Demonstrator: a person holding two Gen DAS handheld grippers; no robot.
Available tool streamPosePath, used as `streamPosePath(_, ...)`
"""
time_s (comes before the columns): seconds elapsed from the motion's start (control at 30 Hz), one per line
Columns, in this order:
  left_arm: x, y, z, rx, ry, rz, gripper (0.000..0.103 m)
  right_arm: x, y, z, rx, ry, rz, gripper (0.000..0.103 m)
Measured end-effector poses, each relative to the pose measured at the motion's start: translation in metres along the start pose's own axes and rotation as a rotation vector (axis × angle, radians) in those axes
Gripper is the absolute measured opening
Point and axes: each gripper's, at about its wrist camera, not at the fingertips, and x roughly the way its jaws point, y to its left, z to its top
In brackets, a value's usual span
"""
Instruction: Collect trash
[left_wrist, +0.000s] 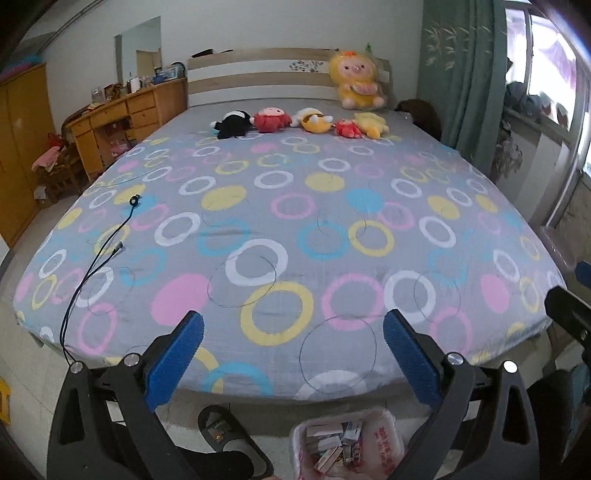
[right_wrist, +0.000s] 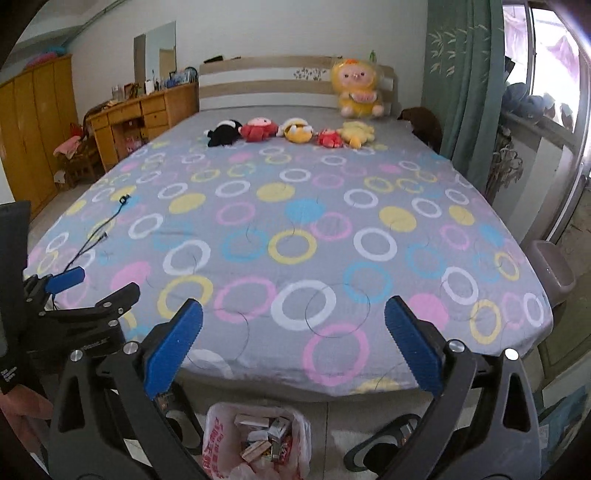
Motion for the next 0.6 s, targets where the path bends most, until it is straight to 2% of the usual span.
streamPosePath(0.1, -0.003, 0.002, 0.002, -0.019, -0.012, -0.003, 0.095, -0.005, 0.004, 0.002, -0.012, -0.014, -0.002, 0.096)
streamPosePath(0.6, -0.009, 0.002, 0.002, 0.015, -0.012, 0.043, 0.095, -0.016, 0.015, 0.008, -0.026, -0.043, 0.005, 0.096)
